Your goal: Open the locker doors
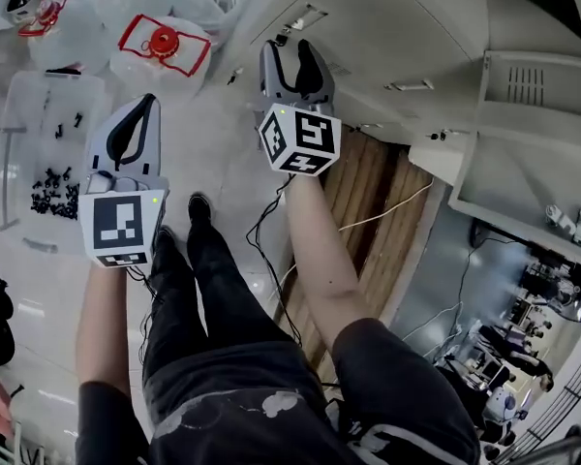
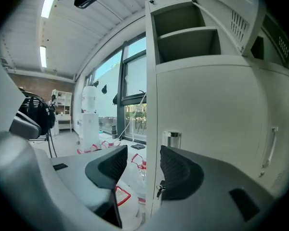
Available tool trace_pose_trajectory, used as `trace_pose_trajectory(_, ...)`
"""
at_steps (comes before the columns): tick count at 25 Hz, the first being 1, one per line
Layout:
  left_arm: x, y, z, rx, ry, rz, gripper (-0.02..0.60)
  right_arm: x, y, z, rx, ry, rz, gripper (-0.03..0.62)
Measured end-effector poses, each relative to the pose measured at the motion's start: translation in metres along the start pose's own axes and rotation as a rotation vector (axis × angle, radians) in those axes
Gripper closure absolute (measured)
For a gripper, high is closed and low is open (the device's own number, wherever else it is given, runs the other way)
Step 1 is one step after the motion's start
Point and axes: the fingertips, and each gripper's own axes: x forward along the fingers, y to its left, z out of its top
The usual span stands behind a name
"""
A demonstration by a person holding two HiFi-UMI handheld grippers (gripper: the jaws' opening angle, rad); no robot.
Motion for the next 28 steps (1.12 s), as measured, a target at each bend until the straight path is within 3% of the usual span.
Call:
trace_pose_trajectory(7, 0.029, 0.007, -0.02, 0.004, 0.042, 0.041, 0.572, 0.045, -0.028, -0.027, 0.024, 0.039, -0.022, 0.359)
trace_pose_trajectory(19, 0.058, 0.003, -0.024, -0.008, 0.057, 0.041, 0.572, 0.074, -0.034, -0.036, 0.012, 0.044, -0.006, 0.373)
trace_pose_trajectory(24, 0.059, -0.003, -0.029, -0.013, 0.066, 0.034, 0.572, 0.077, -0.04, -0.036, 0.036, 0.037, -0.059, 0.432)
trace_pose_trajectory(28, 0.057, -0.011, -0.036, -0.012, 0.091, 0.02, 0.572, 0.077, -0.043, -0.035, 0.077, 0.055, -0.045, 0.455)
